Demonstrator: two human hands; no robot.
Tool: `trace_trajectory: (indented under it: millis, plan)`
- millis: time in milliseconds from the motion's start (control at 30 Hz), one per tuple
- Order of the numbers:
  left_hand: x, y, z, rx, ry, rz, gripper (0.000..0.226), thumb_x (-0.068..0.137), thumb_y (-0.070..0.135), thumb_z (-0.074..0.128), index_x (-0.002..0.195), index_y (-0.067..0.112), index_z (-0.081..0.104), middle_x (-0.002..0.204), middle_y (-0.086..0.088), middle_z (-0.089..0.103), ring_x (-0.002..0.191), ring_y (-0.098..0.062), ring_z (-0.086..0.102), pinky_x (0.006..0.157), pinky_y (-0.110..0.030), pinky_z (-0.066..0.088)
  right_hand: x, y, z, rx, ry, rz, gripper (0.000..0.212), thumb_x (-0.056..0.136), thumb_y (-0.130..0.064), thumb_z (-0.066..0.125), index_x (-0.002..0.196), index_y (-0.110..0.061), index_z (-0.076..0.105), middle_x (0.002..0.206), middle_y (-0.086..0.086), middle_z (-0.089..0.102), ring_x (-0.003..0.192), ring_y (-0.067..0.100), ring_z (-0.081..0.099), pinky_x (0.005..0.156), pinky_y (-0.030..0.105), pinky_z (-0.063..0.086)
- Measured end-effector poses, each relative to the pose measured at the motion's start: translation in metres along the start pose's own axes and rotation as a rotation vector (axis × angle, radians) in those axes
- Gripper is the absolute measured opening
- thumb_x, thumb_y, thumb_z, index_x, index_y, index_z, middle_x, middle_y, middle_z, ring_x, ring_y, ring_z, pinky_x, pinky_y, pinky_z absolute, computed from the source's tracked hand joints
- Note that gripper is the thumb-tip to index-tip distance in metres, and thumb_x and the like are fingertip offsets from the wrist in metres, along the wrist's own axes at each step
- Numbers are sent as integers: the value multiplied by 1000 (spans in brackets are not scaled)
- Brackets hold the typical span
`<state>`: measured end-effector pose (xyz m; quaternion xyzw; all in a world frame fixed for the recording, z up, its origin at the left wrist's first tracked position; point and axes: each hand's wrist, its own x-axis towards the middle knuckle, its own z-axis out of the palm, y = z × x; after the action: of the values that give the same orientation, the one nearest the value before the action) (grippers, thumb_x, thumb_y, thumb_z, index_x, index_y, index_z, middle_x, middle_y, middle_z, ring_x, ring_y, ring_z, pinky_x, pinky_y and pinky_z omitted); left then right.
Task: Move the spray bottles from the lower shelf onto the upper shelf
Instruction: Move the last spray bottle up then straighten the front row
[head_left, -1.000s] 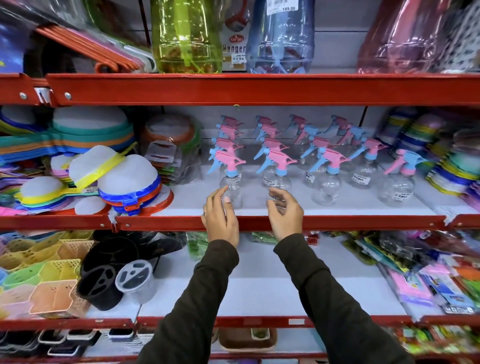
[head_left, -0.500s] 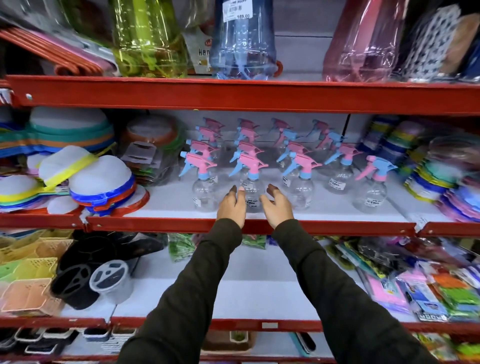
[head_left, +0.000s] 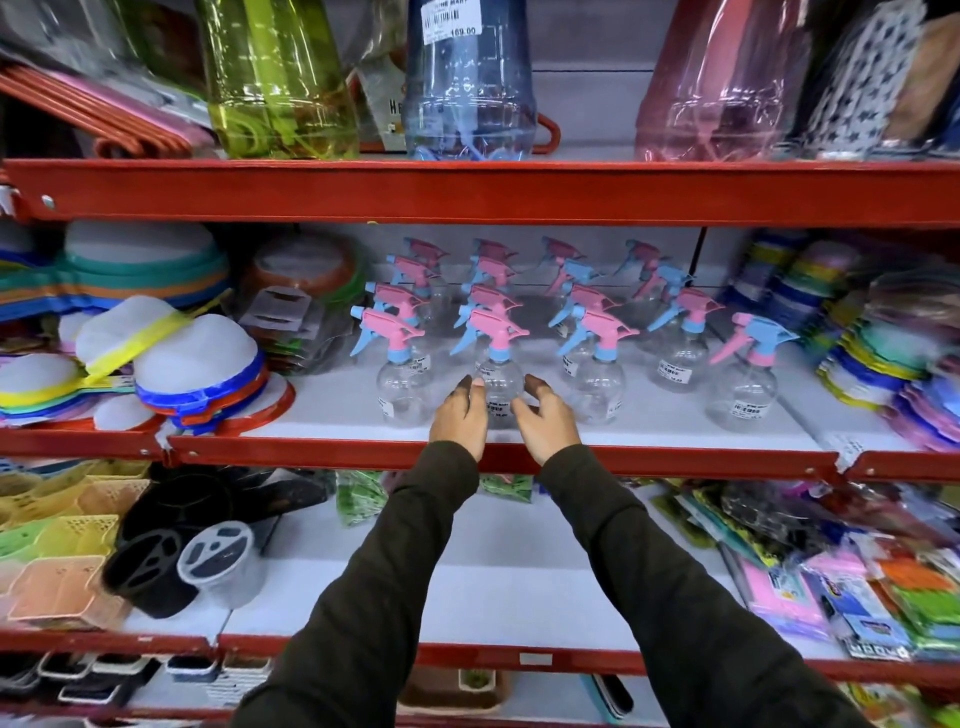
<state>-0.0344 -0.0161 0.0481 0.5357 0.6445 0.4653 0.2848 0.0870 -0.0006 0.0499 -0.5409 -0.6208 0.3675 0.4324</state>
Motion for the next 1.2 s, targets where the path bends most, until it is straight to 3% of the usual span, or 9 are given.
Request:
trace_trajectory:
  millis: [100,233,433,567,733,833,967,1200]
  plan:
    - [-5,-1,3,-25,59,46,53,105,40,30,149,11,38,154,-12,41,141,-29,39,115,-30,25,-3,2,-3,36,22,-14,50,98,-19,53,146,-13,42,151,9,46,130,25,54,103,25,41]
    - [-18,-1,15,-59,214,112,42,105,35,37,135,8,47,137,-14,51,125,-30,50,102,-31,37,-11,7,-16,35,62,-66,43,98,-17,53,141,-15,49,145,6,50,114,15,55,96,21,40]
    - [-42,15,46,-49,403,205,28,102,28,41,117,11,57,121,-10,58,114,-30,54,100,-47,40,-19,22,-55,72,170,-110,38,94,-9,53,132,-12,58,133,5,59,104,13,58,94,19,45]
    - [-51,28,74,-101,298,254,26,104,25,41,121,15,58,124,-7,59,118,-25,54,104,-45,42,-22,39,-85,78,268,-129,37,93,-7,54,129,-13,60,127,3,58,95,6,57,85,5,43]
    - [-43,49,104,-42,76,180,43,105,33,36,143,16,46,148,-8,48,135,-23,45,106,-22,30,-12,48,-114,87,256,-72,42,95,-11,53,138,-13,52,138,8,51,113,19,58,102,29,46]
    - [-32,60,116,-22,2,90,51,105,38,31,150,14,37,157,-10,38,143,-25,36,115,-28,24,-2,47,-122,30,160,-17,48,98,-15,52,144,-11,44,147,11,48,124,24,56,104,27,42]
    - [-25,64,124,-72,-20,16,48,106,37,26,135,8,52,145,-19,51,132,-32,46,113,-35,30,5,47,-127,-94,61,2,53,98,-18,52,148,-9,39,149,14,48,132,31,51,113,38,39]
    - [-26,62,130,-53,-6,23,43,106,37,26,120,11,58,132,-19,59,119,-31,53,101,-30,34,3,50,-130,-133,30,-31,52,97,-18,53,147,-10,41,143,15,53,129,31,54,111,35,41]
